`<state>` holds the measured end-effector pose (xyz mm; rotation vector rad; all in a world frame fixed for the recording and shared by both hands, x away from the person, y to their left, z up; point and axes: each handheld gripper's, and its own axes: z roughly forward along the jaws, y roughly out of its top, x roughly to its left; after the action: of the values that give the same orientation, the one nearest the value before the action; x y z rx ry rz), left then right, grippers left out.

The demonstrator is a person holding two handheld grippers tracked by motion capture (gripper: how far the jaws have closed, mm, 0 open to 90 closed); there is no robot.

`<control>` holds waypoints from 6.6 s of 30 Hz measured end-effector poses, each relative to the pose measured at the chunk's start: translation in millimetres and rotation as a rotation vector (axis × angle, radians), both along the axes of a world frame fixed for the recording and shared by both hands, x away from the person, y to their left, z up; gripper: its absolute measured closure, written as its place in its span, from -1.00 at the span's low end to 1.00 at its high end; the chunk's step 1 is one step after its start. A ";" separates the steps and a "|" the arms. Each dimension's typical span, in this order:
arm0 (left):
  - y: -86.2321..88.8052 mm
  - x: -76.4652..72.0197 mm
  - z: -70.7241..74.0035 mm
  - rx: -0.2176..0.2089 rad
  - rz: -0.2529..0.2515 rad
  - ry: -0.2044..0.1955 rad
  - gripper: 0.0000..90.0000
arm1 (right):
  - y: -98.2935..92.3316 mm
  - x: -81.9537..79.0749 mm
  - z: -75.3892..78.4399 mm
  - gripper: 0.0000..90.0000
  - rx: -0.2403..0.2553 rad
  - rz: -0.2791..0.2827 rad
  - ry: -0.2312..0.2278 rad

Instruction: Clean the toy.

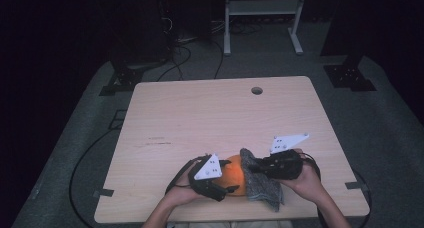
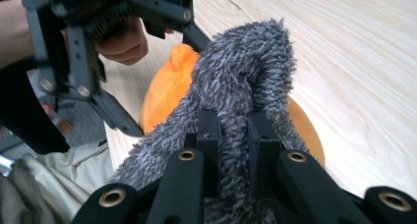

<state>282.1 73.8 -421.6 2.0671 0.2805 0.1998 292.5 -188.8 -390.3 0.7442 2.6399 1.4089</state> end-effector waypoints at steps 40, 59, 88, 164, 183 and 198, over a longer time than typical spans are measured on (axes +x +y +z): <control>4.0 1.2 2.1 0.052 -0.009 0.009 -0.34 | -10.4 8.0 -13.8 0.74 0.018 -0.021 0.069; 30.6 9.2 -5.5 0.029 -0.033 0.026 -0.19 | -21.5 14.5 -22.5 0.74 0.110 -0.053 0.111; 31.5 8.3 -9.1 0.009 -0.060 0.005 -0.23 | -18.8 19.8 -23.2 0.72 0.147 -0.048 0.134; 19.1 20.2 -19.3 -0.054 0.081 -0.003 -0.27 | -15.5 9.5 -6.9 0.73 0.113 -0.039 0.055; 15.5 21.3 -18.3 -0.052 0.100 0.000 -0.48 | -6.4 10.1 -8.3 0.72 0.064 -0.068 0.013; 10.0 19.0 -18.5 -0.046 0.128 -0.024 -0.18 | -6.7 2.3 5.8 0.73 0.104 -0.070 -0.025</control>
<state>301.0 83.8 -440.1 2.0018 0.3995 0.2924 294.7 -195.5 -384.4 0.8156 2.5126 1.5354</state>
